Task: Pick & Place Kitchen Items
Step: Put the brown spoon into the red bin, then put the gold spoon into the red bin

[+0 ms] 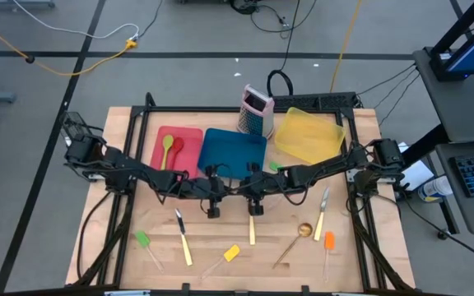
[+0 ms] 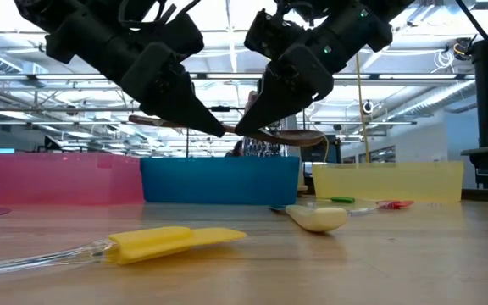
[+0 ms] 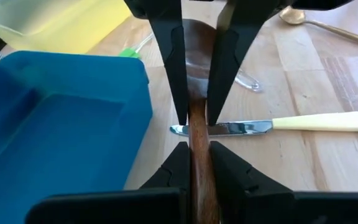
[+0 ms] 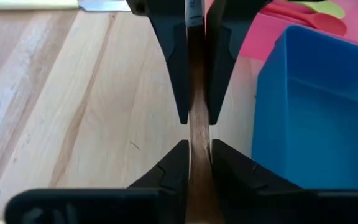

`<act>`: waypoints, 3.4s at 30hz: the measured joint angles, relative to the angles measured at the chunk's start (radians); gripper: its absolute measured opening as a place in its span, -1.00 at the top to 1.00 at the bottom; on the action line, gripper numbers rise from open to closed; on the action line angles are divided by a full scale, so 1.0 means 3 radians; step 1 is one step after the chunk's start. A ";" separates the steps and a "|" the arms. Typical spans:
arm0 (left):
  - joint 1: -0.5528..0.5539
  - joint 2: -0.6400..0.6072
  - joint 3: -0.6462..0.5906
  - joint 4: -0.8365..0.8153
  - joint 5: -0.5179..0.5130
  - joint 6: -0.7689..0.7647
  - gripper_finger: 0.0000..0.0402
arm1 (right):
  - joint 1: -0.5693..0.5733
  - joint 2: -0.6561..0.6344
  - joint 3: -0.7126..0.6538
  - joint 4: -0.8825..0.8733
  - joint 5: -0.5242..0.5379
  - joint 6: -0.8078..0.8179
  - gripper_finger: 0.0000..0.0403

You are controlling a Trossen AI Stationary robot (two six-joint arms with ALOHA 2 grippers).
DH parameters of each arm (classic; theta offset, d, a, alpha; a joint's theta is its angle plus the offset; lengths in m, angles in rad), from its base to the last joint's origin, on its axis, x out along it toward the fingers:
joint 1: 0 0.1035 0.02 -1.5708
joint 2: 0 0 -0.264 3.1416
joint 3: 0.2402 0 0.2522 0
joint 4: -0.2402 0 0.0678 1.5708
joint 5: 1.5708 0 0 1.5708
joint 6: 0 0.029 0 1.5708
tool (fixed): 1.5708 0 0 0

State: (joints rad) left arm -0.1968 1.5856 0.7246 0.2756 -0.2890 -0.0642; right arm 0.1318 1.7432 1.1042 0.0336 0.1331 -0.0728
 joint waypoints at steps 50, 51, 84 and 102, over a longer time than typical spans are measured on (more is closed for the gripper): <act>0.0246 -0.1307 -0.0621 -0.3063 -0.1733 -0.4669 0.83 | 0.1050 -0.0197 0.0003 0.0599 0.0438 0.0655 0.41; 0.0311 -0.1314 -0.0664 -0.2929 -0.1690 -0.4664 0.83 | 0.1050 -0.0197 0.0003 0.0599 0.0438 0.0628 0.41; 0.0786 -0.0810 -0.0802 -0.2304 -0.0919 -0.4002 0.47 | 0.1003 -0.0197 0.0003 0.0505 0.0427 0.0469 0.41; 0.0524 -0.1774 -0.0590 -0.2218 -0.0973 -0.2654 0.72 | 0.1062 -0.0464 0.0000 -0.1493 0.0408 0.0751 0.41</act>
State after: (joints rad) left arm -0.0395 1.0535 0.5476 -0.3897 -0.5809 -0.8604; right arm 0.4504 1.6040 1.1041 -0.4144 0.2556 0.1525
